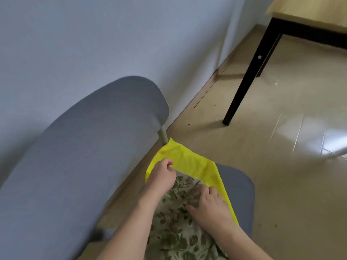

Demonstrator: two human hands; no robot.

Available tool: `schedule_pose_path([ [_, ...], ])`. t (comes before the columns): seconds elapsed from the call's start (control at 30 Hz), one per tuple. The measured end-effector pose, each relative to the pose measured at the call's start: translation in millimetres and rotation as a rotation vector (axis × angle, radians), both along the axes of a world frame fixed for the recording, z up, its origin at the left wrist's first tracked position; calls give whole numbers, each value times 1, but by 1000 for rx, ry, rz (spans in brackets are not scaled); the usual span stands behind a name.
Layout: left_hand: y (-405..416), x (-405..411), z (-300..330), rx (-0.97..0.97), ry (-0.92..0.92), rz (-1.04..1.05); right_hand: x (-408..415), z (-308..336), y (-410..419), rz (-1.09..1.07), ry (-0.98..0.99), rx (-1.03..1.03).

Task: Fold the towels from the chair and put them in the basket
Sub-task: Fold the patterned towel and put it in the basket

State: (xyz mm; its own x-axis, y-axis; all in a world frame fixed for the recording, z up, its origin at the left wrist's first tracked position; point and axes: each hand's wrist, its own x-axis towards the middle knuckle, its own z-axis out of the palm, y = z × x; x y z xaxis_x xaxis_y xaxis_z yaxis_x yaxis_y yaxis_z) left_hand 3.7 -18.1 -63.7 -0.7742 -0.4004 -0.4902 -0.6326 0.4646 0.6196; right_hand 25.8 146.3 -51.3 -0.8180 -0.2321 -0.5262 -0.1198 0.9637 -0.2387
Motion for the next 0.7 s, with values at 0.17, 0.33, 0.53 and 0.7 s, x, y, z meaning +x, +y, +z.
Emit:
schedule_pose_path([
  [0.17,9,8,-60,-408,105,-93,7,-68,14,-6,370,-79],
  [0.33,10,4,-69,-554,70,-139,15,-85,22,-17,541,-249],
  [0.53,8,52,-20,-326,235,-144,50,-33,40,-176,395,-403],
  [0.7,0,115,80,-272,360,-197,92,45,60,-249,259,-327],
])
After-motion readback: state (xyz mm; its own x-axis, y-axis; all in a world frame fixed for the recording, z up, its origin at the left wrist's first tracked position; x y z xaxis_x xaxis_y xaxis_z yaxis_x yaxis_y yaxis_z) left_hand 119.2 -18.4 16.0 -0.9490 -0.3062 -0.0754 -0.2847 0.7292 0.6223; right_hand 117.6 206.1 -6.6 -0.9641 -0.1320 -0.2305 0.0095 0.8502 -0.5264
